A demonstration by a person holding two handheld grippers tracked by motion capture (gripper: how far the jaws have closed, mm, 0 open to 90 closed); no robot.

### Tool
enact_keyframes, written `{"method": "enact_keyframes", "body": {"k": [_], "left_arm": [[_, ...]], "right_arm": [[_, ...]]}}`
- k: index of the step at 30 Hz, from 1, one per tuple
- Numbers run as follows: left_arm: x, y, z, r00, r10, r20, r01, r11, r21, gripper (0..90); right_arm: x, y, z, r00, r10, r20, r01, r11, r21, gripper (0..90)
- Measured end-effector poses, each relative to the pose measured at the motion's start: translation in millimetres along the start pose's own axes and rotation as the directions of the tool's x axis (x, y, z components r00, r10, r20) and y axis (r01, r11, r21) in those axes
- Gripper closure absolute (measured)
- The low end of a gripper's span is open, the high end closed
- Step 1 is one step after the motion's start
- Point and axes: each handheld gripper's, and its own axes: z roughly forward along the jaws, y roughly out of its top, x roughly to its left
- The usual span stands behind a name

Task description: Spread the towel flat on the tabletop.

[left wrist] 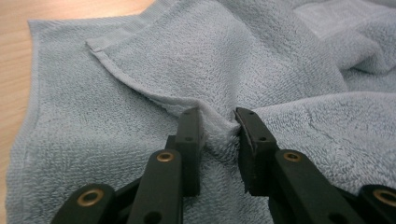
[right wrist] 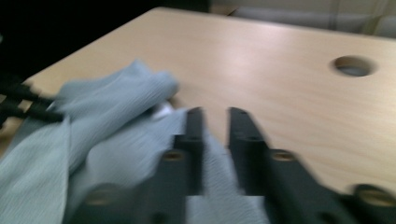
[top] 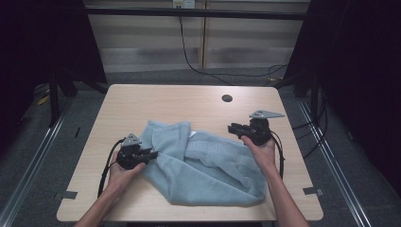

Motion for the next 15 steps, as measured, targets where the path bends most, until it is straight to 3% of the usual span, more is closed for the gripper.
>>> {"method": "enact_keyframes", "body": {"k": [2,4,10,11,13,15], "left_arm": [[0.9,0.8,0.4,0.9999,-0.006,-0.012,0.006,1.0,0.001,71.7],[3.2,0.7,1.2,0.9997,-0.016,-0.019,0.017,0.9999,0.0,71.7],[13.9,-3.1,3.4,0.9986,-0.053,-0.003,0.053,0.9986,0.005,66.9],[14.7,-3.6,3.4,0.9983,-0.059,-0.004,0.059,0.9983,0.0,66.1],[17.0,-3.7,2.0,0.9985,-0.054,-0.009,0.054,0.9986,0.004,65.6],[18.0,-4.3,0.6,0.9981,-0.058,-0.018,0.058,0.9983,0.0,65.8]], "right_arm": [[3.7,-3.2,14.3,0.999,-0.026,-0.035,0.028,0.999,0.04,61.8],[6.5,-7.8,34.7,0.9977,-0.012,-0.066,0.017,0.998,0.068,55.3],[11.5,-21.3,82.8,0.9967,-0.02,-0.078,0.034,0.982,0.187,48.5],[11.6,-23.8,88.0,0.9965,-0.021,-0.08,0.037,0.978,0.204,51.4],[13.0,-27.8,92.9,0.9973,-0.047,-0.057,0.058,0.975,0.213,70.9],[11.2,-26.2,90.3,0.999,-0.026,-0.037,0.033,0.984,0.178,84.1]]}}
